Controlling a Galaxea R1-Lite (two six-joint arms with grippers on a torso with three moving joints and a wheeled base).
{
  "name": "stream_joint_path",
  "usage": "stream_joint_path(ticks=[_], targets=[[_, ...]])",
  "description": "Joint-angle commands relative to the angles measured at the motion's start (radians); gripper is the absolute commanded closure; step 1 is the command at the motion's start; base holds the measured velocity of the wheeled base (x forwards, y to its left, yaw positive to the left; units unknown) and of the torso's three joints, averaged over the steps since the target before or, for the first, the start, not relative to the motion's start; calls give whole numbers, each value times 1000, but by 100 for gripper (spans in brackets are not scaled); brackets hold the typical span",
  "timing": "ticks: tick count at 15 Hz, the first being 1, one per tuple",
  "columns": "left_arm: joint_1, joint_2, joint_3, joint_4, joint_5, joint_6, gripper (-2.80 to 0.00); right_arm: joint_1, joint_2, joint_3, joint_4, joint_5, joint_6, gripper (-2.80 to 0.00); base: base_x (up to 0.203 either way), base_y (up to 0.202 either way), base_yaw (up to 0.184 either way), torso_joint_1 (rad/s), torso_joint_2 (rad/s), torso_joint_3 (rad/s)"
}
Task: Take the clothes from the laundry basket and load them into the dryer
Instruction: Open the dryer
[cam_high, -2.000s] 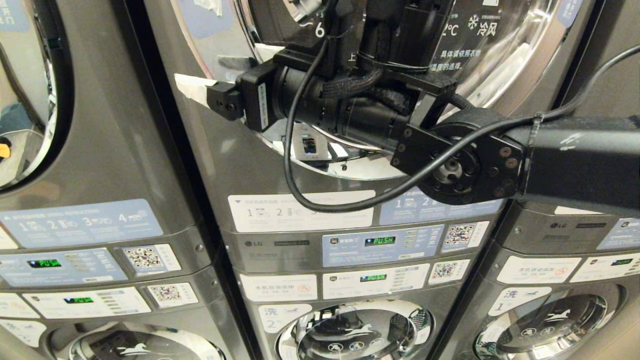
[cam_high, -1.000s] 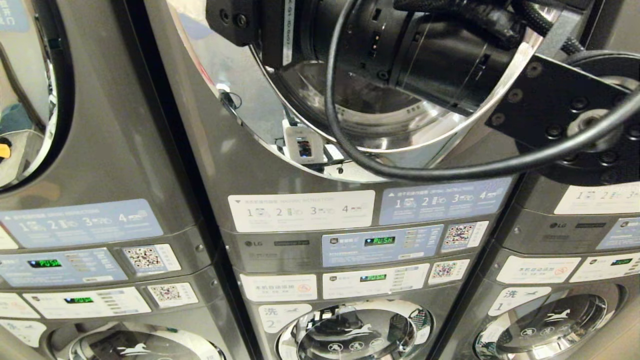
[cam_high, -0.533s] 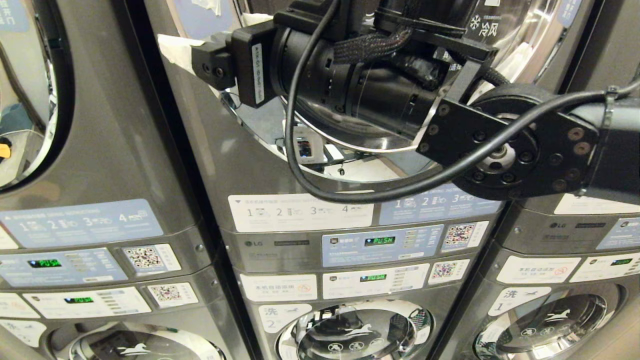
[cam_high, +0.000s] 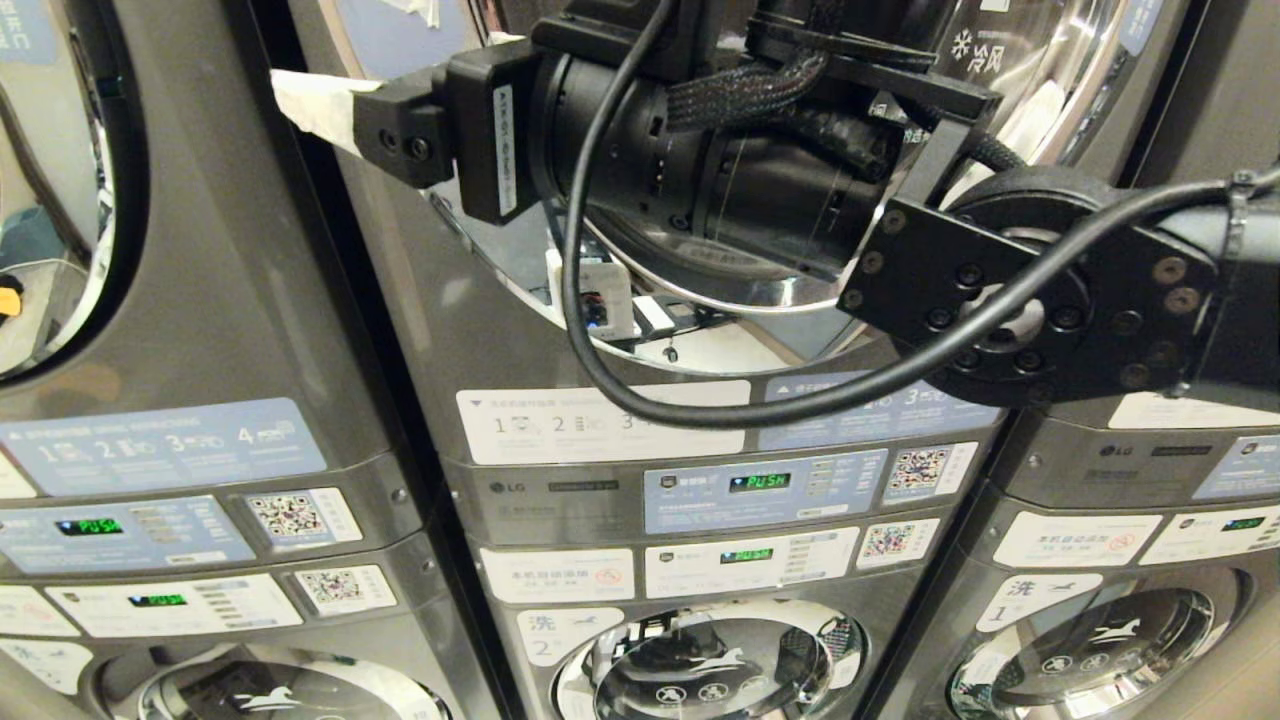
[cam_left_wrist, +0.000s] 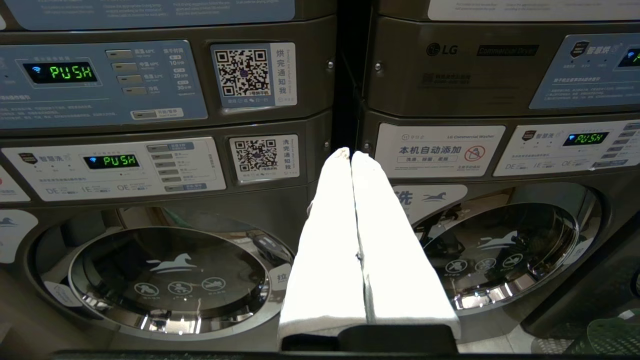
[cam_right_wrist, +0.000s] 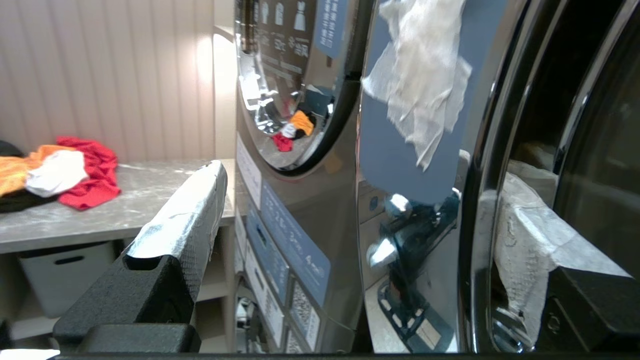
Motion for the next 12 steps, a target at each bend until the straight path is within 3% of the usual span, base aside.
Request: stream_joint_path(ticks=[1, 4, 7, 12], targets=[[1, 1, 1, 0, 0, 0, 0, 6, -48, 23, -1, 4, 5, -280, 0, 0, 0, 0, 0, 0], [1, 1, 0, 0, 0, 0, 0, 14, -156, 144, 0, 78, 3, -280, 0, 0, 0, 0, 0, 0], [1, 0, 0, 0, 0, 0, 0, 18, -337, 349, 2, 158, -1, -280, 0, 0, 0, 0, 0, 0], [1, 0, 0, 0, 0, 0, 0, 17, -639, 620, 43, 209, 2, -280, 0, 0, 0, 0, 0, 0]])
